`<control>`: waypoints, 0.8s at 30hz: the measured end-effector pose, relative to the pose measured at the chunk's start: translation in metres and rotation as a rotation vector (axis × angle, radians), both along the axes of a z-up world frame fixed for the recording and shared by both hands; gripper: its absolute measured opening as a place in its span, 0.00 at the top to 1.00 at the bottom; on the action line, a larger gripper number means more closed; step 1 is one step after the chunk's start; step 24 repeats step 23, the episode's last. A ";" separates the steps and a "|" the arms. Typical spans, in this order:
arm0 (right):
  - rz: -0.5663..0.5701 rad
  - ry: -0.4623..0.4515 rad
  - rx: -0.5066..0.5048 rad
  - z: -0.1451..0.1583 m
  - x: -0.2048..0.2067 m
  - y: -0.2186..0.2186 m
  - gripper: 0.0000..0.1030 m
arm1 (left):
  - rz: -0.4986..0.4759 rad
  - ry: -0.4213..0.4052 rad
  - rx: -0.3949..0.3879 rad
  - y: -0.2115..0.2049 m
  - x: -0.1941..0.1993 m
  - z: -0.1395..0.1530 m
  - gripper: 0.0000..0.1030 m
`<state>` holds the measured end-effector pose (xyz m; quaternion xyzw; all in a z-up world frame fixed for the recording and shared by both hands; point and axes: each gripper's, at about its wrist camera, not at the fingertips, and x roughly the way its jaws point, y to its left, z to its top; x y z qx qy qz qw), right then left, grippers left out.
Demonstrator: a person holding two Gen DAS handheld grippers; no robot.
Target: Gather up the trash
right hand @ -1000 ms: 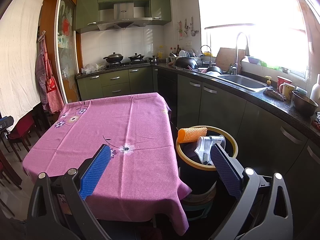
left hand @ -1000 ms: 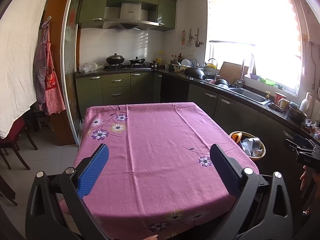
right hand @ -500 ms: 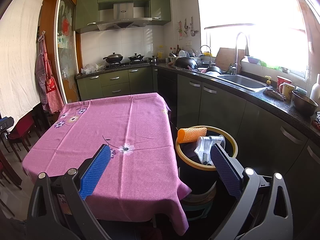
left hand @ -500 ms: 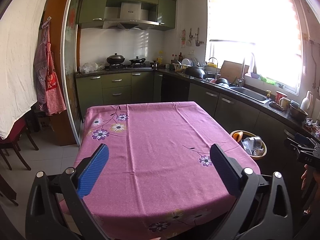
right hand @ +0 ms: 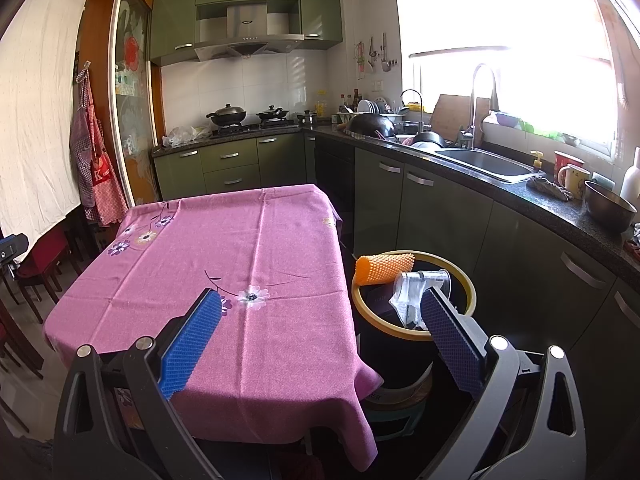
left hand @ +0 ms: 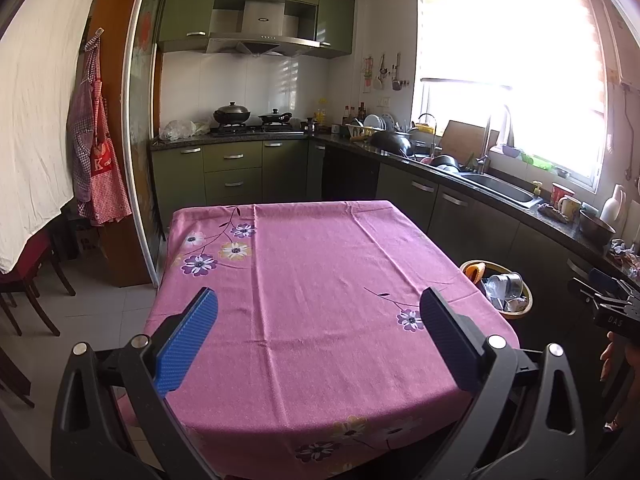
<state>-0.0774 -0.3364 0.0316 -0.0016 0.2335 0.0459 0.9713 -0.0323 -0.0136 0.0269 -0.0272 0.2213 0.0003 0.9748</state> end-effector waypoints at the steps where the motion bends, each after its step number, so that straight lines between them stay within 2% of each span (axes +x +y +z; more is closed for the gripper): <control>1: -0.001 0.000 0.000 0.000 0.000 0.000 0.05 | 0.000 0.002 0.004 0.000 0.000 0.000 0.07; 14: -0.003 0.007 0.000 -0.005 0.005 0.002 0.05 | 0.009 0.021 0.020 -0.001 0.010 -0.001 0.07; 24: 0.016 0.031 -0.034 -0.010 0.038 0.019 0.05 | 0.030 0.123 -0.015 0.025 0.071 -0.025 0.07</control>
